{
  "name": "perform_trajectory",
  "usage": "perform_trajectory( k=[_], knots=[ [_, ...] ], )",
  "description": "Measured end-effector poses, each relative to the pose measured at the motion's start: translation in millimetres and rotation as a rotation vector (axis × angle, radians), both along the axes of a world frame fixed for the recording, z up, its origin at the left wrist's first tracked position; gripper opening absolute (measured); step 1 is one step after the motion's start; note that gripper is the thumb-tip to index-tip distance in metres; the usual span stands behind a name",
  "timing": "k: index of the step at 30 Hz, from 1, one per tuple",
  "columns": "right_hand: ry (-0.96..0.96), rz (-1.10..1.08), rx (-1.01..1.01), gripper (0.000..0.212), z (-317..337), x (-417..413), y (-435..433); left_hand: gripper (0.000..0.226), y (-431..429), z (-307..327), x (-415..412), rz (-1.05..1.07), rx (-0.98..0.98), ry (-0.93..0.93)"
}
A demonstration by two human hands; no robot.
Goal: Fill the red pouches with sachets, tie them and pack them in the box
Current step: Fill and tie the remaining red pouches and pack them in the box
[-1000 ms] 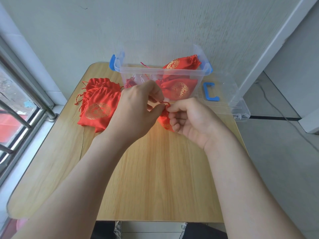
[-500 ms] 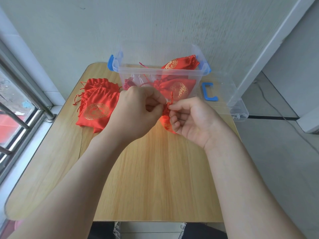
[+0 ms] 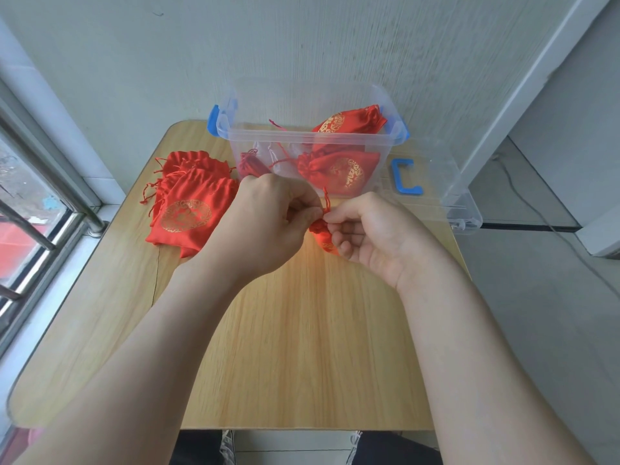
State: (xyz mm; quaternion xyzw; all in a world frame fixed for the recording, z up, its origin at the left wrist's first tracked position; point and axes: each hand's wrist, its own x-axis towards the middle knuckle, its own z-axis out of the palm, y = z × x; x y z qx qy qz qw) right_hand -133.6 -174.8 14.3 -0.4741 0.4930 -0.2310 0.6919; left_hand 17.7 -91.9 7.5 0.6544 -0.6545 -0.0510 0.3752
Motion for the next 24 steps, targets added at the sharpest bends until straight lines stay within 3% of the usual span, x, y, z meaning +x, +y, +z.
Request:
perform_trajectory(
  k=[12, 16, 21, 24],
  knots=[
    [0.144, 0.112, -0.194, 0.011, 0.3, 4.1, 5.8, 0.028, -0.7, -14.2, -8.4, 0.041, 0.279, -0.134],
    [0.149, 0.092, -0.176, 0.009, -0.4, 2.7, 5.3, 0.027, -3.5, -17.6, -4.6, 0.010, 0.216, -0.147],
    [0.120, 0.010, -0.148, 0.006, 0.3, -0.5, 1.7, 0.041, -8.3, -19.3, 1.0, -0.006, 0.076, -0.073],
    [0.114, -0.011, -0.148, 0.005, 0.4, -1.4, 1.2, 0.032, -10.1, -16.6, 0.7, -0.001, 0.101, 0.033]
  ],
)
